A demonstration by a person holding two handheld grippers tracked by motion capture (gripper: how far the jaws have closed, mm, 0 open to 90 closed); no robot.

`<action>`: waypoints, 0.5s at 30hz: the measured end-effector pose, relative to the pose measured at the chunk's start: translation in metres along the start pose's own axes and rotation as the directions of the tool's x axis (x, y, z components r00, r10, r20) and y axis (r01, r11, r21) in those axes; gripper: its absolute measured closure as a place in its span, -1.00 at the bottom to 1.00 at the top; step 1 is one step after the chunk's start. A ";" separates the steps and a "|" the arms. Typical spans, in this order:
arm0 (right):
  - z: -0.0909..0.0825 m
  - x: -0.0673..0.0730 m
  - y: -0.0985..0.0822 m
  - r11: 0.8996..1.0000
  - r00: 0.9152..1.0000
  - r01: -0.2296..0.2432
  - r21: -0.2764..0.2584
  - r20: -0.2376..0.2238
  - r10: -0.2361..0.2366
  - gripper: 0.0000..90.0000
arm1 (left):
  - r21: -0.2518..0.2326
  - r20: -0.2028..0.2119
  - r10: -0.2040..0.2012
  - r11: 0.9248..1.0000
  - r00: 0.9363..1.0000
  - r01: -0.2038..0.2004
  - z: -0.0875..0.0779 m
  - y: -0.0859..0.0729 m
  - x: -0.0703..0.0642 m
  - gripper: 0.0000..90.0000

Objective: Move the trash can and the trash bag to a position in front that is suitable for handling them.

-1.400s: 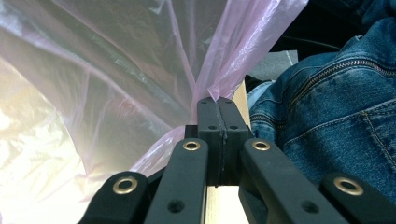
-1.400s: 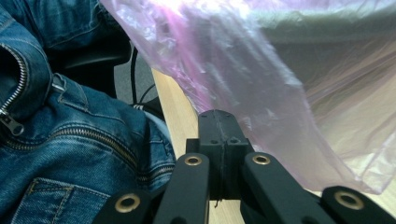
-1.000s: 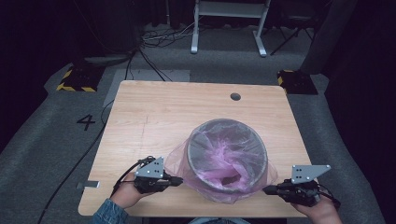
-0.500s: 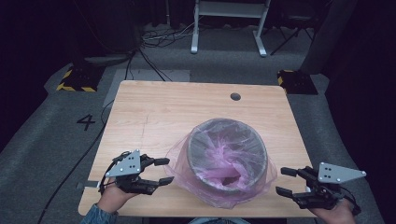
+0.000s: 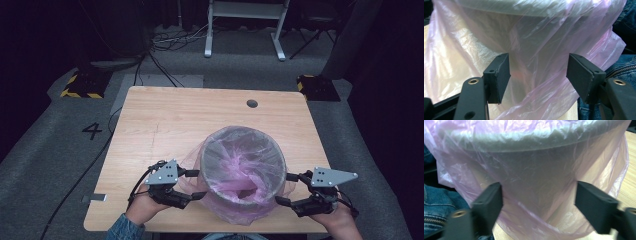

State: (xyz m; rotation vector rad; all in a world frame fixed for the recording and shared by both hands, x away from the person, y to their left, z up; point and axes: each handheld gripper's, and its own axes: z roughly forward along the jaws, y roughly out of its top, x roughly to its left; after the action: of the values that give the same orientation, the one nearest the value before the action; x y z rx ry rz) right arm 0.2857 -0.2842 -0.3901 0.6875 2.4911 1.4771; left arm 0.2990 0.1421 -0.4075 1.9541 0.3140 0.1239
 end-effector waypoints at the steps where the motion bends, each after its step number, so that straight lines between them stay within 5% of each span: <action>1: 0.000 -0.001 0.000 1.000 1.000 -0.002 0.001 -0.011 0.002 -0.18 | 0.005 0.004 0.007 1.000 1.000 -0.007 0.001 0.000 -0.001 -0.13; 4: -0.001 -0.001 0.002 1.000 0.999 0.023 0.008 -0.038 -0.023 0.43 | 0.021 -0.019 0.036 0.999 0.999 -0.036 0.000 0.001 -0.004 0.31; 8: -0.006 -0.004 0.002 1.000 0.999 0.014 -0.003 -0.032 -0.014 0.77 | 0.001 -0.079 0.041 0.999 0.996 -0.041 -0.005 0.003 -0.005 0.94; 15: -0.018 -0.015 0.002 0.999 1.000 -0.024 -0.040 -0.022 0.023 1.00 | -0.026 -0.150 -0.001 1.000 0.989 -0.003 -0.018 0.001 0.003 1.00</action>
State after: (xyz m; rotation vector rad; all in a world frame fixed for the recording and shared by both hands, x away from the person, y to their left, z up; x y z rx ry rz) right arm 0.2927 -0.3042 -0.3808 0.7000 2.4699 1.5458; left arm 0.2983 0.1584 -0.4000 1.9232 0.4078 0.2749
